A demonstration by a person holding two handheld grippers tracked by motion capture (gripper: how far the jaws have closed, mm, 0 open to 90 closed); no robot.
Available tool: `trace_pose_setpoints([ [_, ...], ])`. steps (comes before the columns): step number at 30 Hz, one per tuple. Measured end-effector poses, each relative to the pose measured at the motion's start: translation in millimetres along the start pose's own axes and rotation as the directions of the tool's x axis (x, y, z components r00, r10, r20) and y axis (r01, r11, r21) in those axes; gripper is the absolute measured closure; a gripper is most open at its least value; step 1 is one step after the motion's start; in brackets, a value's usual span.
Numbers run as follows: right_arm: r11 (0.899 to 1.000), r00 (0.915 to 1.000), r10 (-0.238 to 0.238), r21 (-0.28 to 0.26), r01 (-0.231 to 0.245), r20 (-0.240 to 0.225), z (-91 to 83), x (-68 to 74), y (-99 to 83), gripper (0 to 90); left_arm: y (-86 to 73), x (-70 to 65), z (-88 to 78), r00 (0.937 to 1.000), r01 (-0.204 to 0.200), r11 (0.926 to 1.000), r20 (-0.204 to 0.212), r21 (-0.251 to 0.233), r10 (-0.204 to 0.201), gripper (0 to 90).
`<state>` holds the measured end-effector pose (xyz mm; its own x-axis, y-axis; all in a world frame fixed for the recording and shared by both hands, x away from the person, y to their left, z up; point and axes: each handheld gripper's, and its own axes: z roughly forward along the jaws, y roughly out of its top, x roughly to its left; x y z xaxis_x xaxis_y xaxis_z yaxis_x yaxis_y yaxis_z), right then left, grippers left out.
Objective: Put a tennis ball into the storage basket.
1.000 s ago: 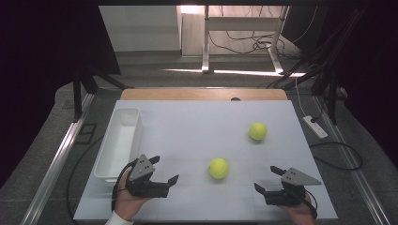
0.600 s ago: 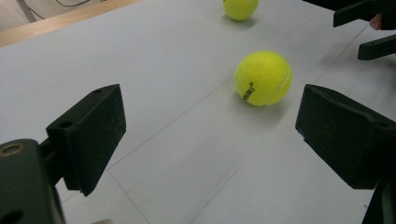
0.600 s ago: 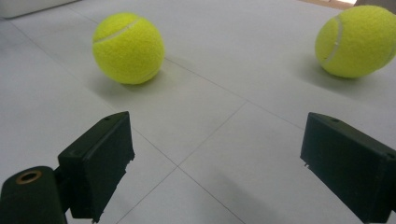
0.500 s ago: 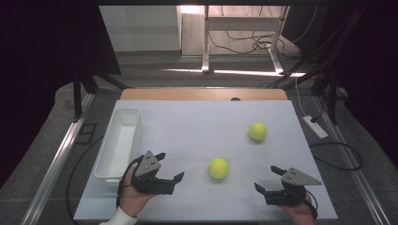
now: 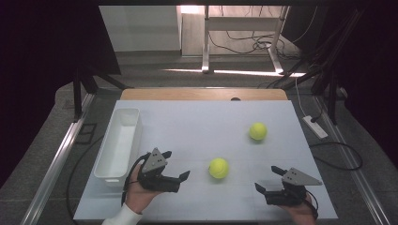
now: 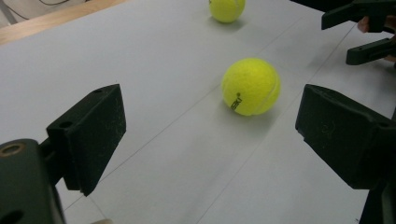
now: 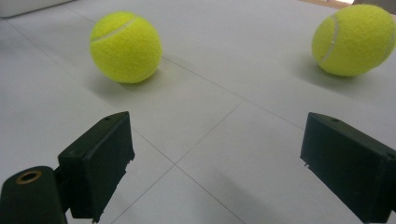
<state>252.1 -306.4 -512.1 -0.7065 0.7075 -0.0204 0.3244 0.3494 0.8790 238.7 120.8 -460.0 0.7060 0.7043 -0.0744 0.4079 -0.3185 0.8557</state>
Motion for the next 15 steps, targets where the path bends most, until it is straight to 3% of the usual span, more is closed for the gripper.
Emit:
trace_pose_setpoints([
  [15,1.000,1.0000,0.001,0.004,-0.001,0.003,0.2,-0.3,-0.5,8.8,8.8,-4.2,9.3,0.9996,-0.018,0.9998,0.020,0.012,0.018,9.2],
])
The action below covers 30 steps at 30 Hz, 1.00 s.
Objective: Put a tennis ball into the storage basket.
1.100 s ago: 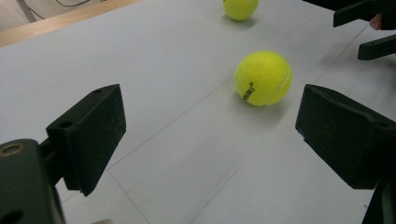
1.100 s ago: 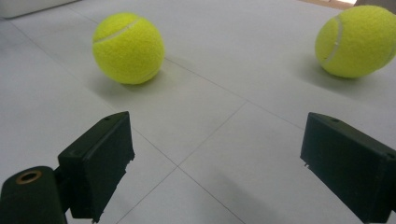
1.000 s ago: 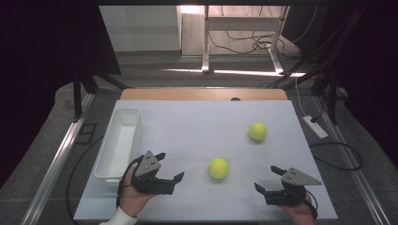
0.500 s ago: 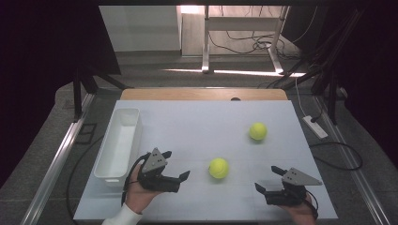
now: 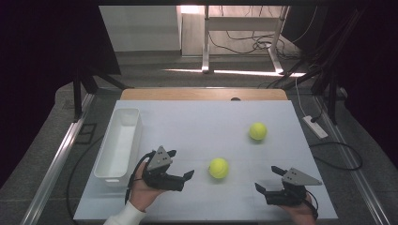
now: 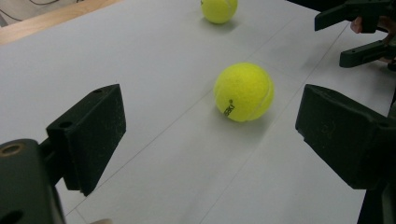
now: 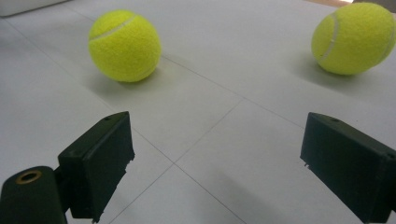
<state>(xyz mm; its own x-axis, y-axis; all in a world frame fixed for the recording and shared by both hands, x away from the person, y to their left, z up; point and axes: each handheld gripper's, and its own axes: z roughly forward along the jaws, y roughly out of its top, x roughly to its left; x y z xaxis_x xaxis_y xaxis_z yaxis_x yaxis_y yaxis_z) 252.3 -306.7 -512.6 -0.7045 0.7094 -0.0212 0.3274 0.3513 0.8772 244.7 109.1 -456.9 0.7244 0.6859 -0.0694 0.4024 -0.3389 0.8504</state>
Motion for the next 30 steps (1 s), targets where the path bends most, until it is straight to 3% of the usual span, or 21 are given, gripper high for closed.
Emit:
trace_pose_setpoints([
  [30,1.000,1.0000,-0.001,0.000,0.001,-0.001,0.3,-0.1,-0.1,8.8,16.2,-7.1,27.8,0.9987,-0.019,0.9994,0.048,0.030,0.018,9.2],
])
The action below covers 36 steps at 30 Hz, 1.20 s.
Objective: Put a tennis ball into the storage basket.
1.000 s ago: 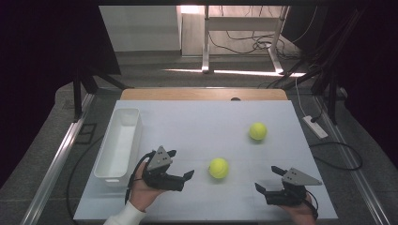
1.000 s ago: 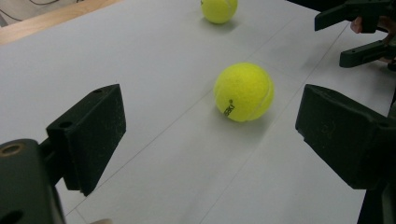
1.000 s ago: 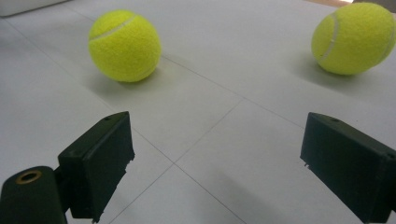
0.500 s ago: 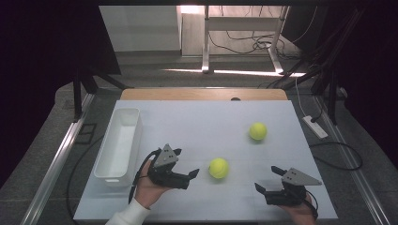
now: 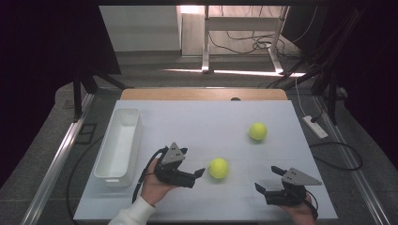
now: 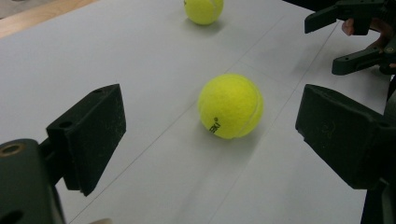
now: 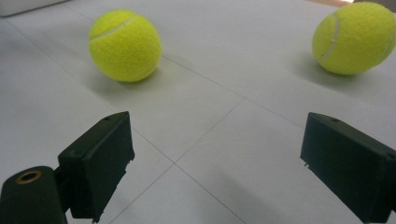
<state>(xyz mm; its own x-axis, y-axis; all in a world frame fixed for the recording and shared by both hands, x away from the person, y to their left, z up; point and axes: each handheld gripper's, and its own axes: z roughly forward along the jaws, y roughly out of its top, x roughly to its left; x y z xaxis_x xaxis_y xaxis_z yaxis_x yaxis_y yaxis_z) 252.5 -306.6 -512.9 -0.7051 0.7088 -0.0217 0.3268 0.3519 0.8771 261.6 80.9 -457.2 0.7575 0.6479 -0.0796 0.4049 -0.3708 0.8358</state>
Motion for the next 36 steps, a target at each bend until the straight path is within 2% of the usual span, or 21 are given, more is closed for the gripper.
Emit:
trace_pose_setpoints([
  [20,1.000,1.0000,0.000,0.002,0.000,0.000,0.1,0.1,-0.2,8.8,6.9,-1.2,20.0,0.9996,-0.001,0.9996,0.028,0.030,0.000,9.0],
  [36,1.000,1.0000,-0.002,0.003,0.002,0.000,0.3,0.0,-0.4,8.8,8.9,-1.6,41.0,0.9980,-0.004,0.9974,0.063,0.072,-0.001,8.3],
])
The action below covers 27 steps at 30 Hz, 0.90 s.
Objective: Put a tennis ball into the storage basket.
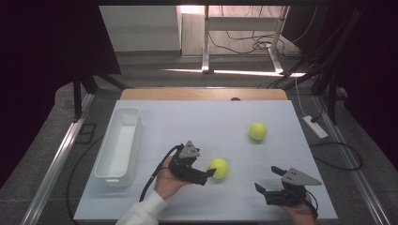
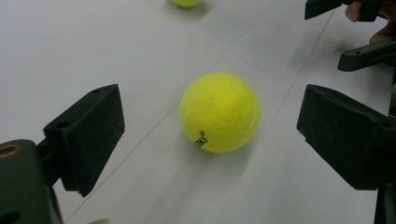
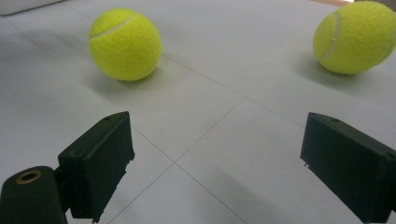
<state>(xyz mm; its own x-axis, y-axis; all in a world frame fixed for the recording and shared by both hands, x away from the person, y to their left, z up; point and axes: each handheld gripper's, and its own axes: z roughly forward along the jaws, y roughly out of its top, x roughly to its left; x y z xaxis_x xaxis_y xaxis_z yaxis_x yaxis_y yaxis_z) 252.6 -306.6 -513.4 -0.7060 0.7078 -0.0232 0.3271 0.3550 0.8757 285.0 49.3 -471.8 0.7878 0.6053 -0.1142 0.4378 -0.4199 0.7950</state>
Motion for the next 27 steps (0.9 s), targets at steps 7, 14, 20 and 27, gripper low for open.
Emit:
trace_pose_setpoints([
  [7,1.000,1.0000,0.000,0.001,0.000,0.001,0.1,-0.1,-0.1,8.8,1.9,-2.8,8.9,0.9999,-0.012,0.9998,0.004,0.019,0.012,8.1],
  [14,1.000,1.0000,-0.002,0.001,0.002,0.002,-0.1,-0.3,-0.2,8.8,3.6,-5.9,15.8,0.9996,-0.022,0.9992,0.020,0.034,0.021,8.0],
  [20,1.000,1.0000,-0.001,-0.001,0.001,0.002,-0.4,-0.5,-0.1,8.8,4.5,-6.6,22.4,0.9994,-0.029,0.9982,0.022,0.052,0.028,7.8],
  [27,1.000,1.0000,0.002,-0.001,-0.002,0.001,-0.1,-0.6,-0.1,8.8,5.4,-5.5,26.3,0.9994,-0.020,0.9978,0.030,0.063,0.018,8.0],
])
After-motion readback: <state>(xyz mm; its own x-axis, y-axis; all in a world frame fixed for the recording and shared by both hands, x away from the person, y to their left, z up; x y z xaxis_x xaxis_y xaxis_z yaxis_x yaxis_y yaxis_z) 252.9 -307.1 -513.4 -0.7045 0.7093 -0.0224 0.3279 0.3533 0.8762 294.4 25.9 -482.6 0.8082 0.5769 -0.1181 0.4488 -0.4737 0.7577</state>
